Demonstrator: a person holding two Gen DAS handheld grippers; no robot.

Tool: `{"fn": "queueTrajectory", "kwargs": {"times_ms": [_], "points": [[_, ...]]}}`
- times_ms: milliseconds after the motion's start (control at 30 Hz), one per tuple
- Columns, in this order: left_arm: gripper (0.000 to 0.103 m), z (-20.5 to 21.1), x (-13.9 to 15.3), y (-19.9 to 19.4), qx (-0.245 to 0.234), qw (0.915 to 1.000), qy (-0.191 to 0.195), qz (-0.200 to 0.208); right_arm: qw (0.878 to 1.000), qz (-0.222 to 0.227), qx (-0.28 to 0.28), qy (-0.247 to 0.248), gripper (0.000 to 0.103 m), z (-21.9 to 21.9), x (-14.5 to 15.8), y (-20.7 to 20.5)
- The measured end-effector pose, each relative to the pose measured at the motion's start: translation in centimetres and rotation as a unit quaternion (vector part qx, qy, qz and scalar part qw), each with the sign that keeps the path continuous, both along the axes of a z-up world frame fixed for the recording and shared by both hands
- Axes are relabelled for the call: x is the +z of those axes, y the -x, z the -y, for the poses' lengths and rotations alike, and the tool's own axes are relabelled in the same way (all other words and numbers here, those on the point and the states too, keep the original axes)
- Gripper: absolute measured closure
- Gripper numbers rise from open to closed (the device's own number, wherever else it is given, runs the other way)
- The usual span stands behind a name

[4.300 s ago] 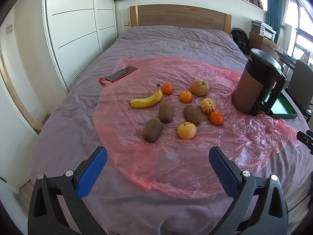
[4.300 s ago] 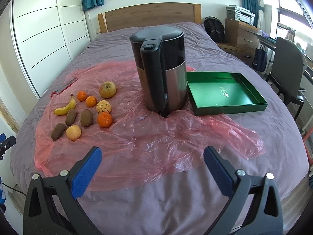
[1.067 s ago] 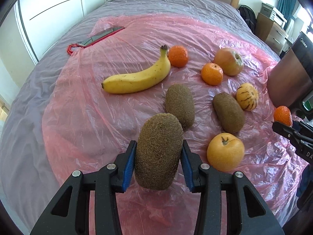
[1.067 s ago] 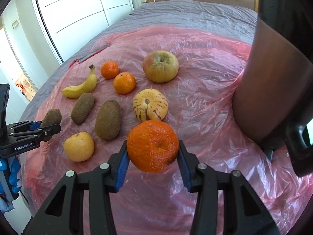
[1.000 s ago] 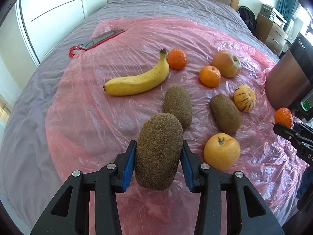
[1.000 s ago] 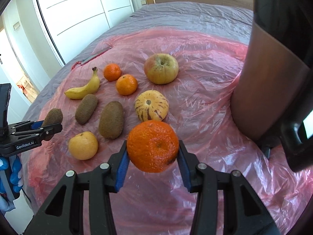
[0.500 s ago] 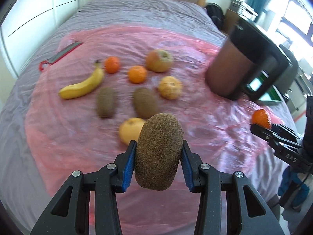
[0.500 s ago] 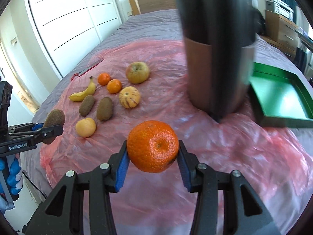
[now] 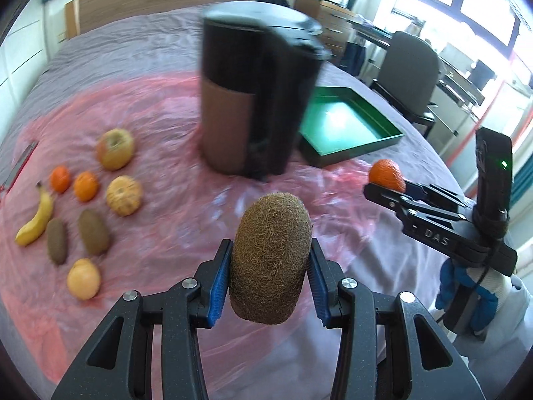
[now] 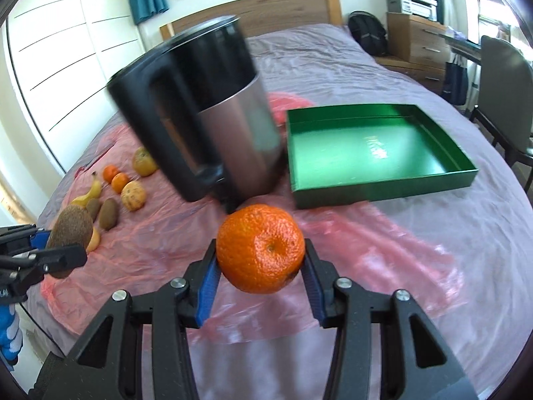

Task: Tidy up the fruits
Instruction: 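Lift the kiwi with the left tool while the right tool lifts the mandarin, then place the kiwi in the green tray while the right tool places the mandarin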

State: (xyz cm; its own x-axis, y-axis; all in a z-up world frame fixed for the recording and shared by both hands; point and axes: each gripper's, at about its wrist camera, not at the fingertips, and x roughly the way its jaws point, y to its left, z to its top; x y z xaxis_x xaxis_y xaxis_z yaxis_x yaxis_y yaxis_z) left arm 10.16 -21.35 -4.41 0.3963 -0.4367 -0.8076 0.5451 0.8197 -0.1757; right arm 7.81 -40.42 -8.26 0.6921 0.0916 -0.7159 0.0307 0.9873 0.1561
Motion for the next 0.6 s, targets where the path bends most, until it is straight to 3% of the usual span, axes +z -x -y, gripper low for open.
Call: {"fn": "queueTrajectory", "kwargs": {"times_ms": [300, 467, 600], "points": [[0.065, 12.0, 1.0, -2.4, -0.07, 0.9973, -0.004, 0.023, 0.998, 0.018, -0.05, 0.014, 0.065, 8.1, 0.7, -3.2], [0.065, 17.5, 0.4, -5.5, -0.074, 0.9966, -0.014, 0.033, 0.997, 0.021, -0.074, 0.032, 0.065, 12.8, 0.4, -6.8], [0.065, 20.5, -1.7, -9.1, -0.051, 0.9983, -0.026, 0.014, 0.995, 0.015, -0.092, 0.04, 0.065, 16.3, -0.6, -10.8]]}}
